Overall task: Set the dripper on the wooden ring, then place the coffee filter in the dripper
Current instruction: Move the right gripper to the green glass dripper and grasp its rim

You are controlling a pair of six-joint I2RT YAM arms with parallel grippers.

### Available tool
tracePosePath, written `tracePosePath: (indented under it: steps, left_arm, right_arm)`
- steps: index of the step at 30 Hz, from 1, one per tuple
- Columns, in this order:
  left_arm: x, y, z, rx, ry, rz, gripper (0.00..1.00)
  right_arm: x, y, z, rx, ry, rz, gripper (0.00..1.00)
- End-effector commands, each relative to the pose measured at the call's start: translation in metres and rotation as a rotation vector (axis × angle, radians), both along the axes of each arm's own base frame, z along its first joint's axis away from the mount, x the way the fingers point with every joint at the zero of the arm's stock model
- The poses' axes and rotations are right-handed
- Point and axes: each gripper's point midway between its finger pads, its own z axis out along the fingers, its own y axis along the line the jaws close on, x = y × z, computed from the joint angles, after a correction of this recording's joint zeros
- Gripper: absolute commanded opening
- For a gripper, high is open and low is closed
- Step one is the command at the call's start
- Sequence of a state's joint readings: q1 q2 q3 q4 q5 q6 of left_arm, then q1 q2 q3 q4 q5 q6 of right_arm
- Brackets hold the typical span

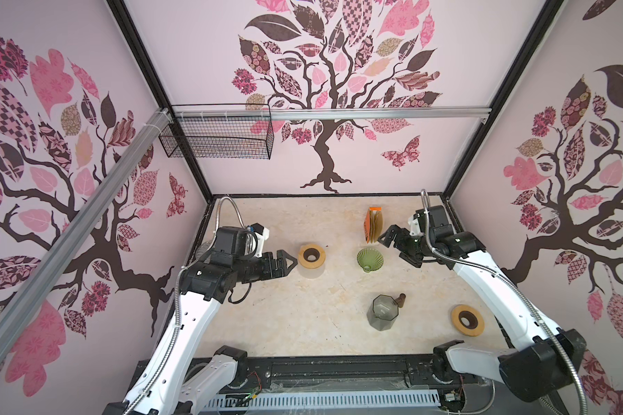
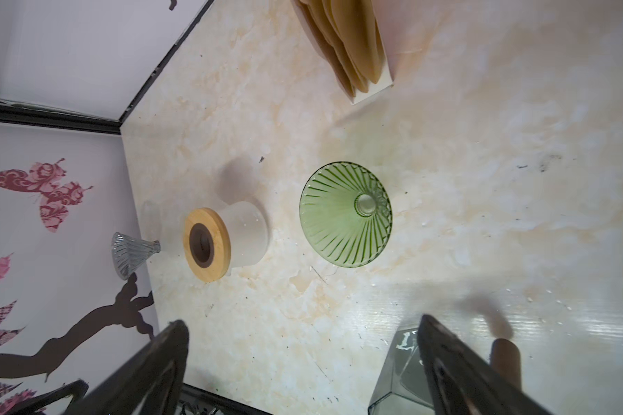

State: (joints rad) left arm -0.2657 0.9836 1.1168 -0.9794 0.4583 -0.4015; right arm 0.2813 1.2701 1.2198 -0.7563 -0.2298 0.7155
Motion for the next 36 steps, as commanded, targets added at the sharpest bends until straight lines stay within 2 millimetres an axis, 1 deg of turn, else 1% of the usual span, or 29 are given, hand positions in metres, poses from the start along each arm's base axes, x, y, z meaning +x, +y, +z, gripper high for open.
tracePosePath:
  steps: [1, 5, 6, 11, 13, 15, 17, 20, 24, 26, 29, 30, 33, 36]
  left_arm:
    - [-0.01, -0.004, -0.01, 0.002, 0.019, -0.047, 0.98]
    - [-0.002, -0.013, -0.017, -0.064, 0.029, -0.042, 0.98]
    - [-0.001, -0.015, -0.016, -0.076, 0.036, -0.045, 0.98]
    - [0.007, -0.032, 0.006, -0.195, 0.021, -0.07, 0.98]
    - [0.013, -0.036, 0.013, -0.241, 0.018, -0.054, 0.98]
    - [0.015, -0.038, 0.018, -0.249, 0.015, -0.061, 0.98]
    - [0.015, -0.037, 0.019, -0.237, 0.009, -0.068, 0.98]
    - [0.015, -0.033, 0.014, -0.206, -0.002, -0.059, 0.98]
    - [0.013, -0.031, 0.007, -0.196, 0.002, -0.055, 0.98]
    - [0.014, -0.03, 0.008, -0.189, -0.006, -0.05, 0.98]
    - [0.017, -0.027, 0.015, -0.169, -0.03, -0.034, 0.98]
    - [0.019, -0.026, 0.017, -0.166, -0.035, -0.027, 0.98]
    - [0.021, -0.027, 0.021, -0.181, -0.04, -0.02, 0.98]
    - [0.025, -0.03, 0.015, -0.196, -0.017, -0.018, 0.98]
  right_arm:
    - [0.001, -0.009, -0.01, -0.113, 0.049, 0.023, 0.98]
    - [0.008, -0.01, -0.024, -0.149, 0.071, 0.041, 0.94]
    - [0.009, -0.01, -0.029, -0.161, 0.085, 0.052, 0.93]
    - [0.012, -0.007, -0.043, -0.183, 0.122, 0.087, 0.88]
    - [0.012, -0.006, -0.055, -0.193, 0.15, 0.103, 0.84]
    - [0.011, -0.007, -0.072, -0.207, 0.18, 0.116, 0.83]
    - [0.014, -0.005, -0.085, -0.209, 0.184, 0.127, 0.81]
    - [0.025, 0.0, -0.097, -0.206, 0.179, 0.147, 0.76]
    - [0.036, -0.004, -0.114, -0.256, 0.21, 0.16, 0.63]
    - [0.035, -0.002, -0.121, -0.255, 0.246, 0.177, 0.58]
    - [0.033, -0.006, -0.134, -0.275, 0.282, 0.184, 0.48]
    - [0.032, -0.006, -0.138, -0.269, 0.288, 0.185, 0.46]
    - [0.035, -0.004, -0.139, -0.236, 0.282, 0.181, 0.44]
    - [0.036, 0.001, -0.137, -0.21, 0.278, 0.186, 0.41]
